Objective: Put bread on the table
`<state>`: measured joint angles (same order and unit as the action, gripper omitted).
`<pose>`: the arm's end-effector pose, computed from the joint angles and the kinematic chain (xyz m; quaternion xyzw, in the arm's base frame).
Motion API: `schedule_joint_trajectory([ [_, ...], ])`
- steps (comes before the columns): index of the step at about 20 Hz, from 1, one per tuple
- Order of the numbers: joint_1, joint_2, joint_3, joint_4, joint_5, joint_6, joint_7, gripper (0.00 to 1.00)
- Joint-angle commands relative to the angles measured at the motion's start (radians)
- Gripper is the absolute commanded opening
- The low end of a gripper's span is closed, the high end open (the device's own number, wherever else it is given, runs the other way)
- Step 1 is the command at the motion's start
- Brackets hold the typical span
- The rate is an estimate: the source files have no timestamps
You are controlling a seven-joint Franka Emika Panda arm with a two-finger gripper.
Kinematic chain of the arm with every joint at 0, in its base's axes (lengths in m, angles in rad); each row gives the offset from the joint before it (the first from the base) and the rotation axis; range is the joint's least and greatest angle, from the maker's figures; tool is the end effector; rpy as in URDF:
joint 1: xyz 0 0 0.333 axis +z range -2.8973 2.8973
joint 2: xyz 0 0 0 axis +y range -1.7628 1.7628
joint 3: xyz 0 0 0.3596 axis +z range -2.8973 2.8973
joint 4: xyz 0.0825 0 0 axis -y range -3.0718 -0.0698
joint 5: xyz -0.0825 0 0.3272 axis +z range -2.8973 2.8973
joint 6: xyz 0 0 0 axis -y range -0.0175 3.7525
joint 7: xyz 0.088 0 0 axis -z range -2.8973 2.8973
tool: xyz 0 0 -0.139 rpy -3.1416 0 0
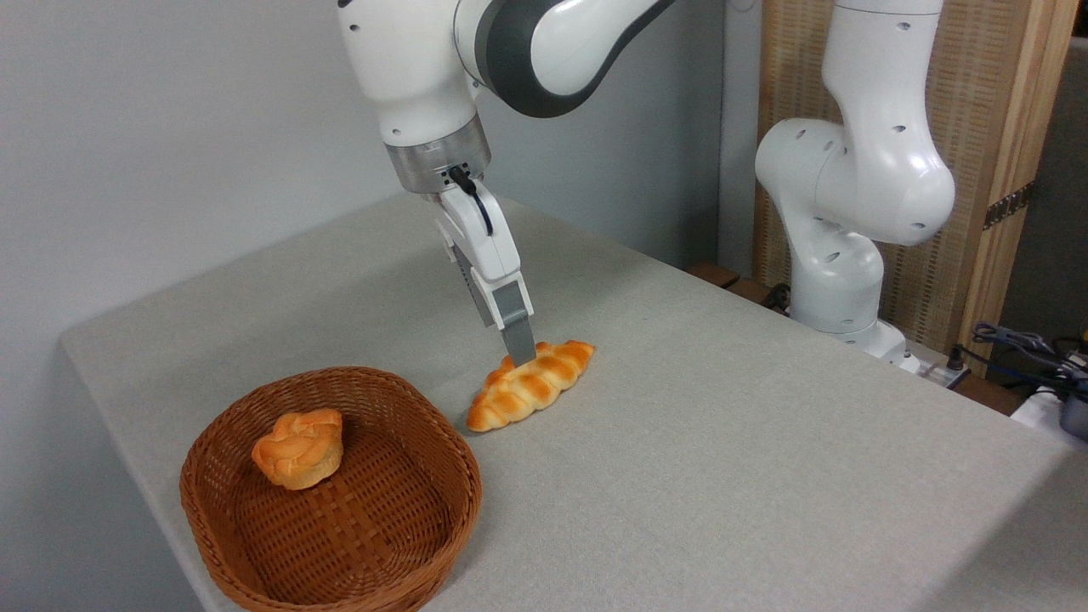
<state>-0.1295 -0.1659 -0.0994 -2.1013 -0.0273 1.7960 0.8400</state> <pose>0.4128 -0.1018 0.5114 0.8611 -0.5036 -0.0653 0.0258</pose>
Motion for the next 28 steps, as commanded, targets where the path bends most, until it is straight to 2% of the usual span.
schedule_joint_trajectory([
  [1,-0.007,-0.006,0.012,0.032,0.013,-0.015,-0.001,1.0],
  [5,0.001,0.018,0.02,0.182,0.013,-0.101,-0.062,1.0],
  [8,0.004,0.078,0.021,0.328,0.015,-0.156,-0.168,1.0],
  [10,0.004,0.098,0.064,0.407,0.015,-0.179,-0.171,1.0],
  [14,0.005,0.167,0.102,0.527,0.009,-0.193,-0.168,1.0],
  [15,0.005,0.167,0.106,0.532,0.009,-0.193,-0.168,1.0],
  [18,0.045,0.169,0.101,0.535,0.012,-0.195,-0.167,1.0],
  [28,0.048,0.169,0.106,0.532,0.015,-0.201,-0.164,1.0],
])
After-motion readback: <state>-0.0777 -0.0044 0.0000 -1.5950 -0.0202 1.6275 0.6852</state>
